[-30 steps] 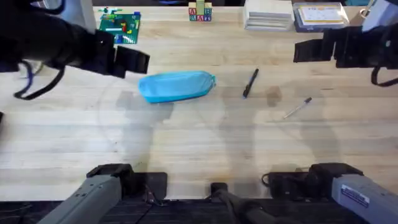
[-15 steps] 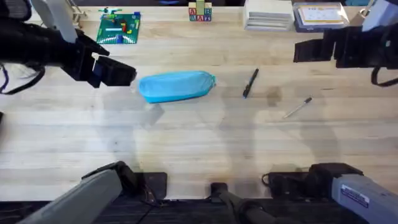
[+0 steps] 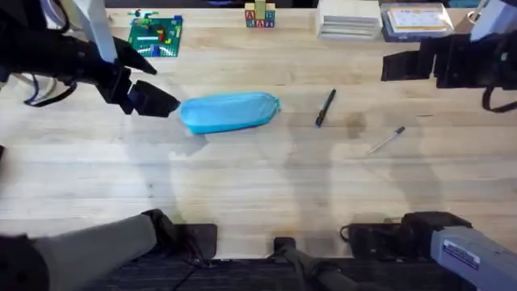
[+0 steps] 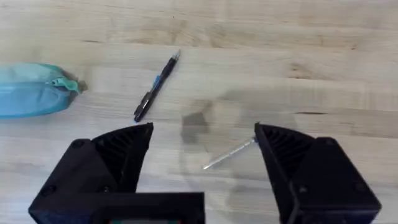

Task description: Unzip the bag, pick up the pens from the table one at a time and place them inside, then zip the bag closed.

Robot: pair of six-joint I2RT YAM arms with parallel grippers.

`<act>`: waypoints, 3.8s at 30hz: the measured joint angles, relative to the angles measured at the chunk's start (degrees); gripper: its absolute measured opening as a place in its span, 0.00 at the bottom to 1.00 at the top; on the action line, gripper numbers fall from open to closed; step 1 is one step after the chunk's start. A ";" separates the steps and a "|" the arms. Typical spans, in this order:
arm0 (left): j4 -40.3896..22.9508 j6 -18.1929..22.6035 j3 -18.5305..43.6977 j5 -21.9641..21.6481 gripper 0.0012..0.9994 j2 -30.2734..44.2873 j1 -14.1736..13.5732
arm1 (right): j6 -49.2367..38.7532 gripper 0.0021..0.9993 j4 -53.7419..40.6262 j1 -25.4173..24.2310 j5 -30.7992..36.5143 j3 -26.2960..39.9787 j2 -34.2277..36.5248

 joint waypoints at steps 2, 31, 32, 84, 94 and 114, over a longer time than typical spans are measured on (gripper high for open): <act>-0.03 3.38 0.00 1.03 0.99 1.64 0.00 | 0.00 1.00 0.00 0.00 0.00 0.00 0.00; -6.78 42.58 0.07 18.49 0.99 23.25 7.21 | 0.00 1.00 -0.02 0.00 0.00 0.00 0.00; -6.80 43.02 0.07 18.52 0.99 23.80 7.21 | 0.00 1.00 -0.02 0.00 0.00 0.00 0.00; -6.84 44.95 0.37 16.21 0.84 26.78 4.48 | 0.00 1.00 -0.42 0.00 0.00 0.00 0.00; -6.99 45.20 0.37 16.19 0.04 26.78 4.46 | 0.00 1.00 -0.42 0.00 0.00 0.00 0.00; -6.99 45.20 0.37 16.19 0.04 26.78 4.46 | -2.26 1.00 -0.42 0.00 -0.85 0.00 0.00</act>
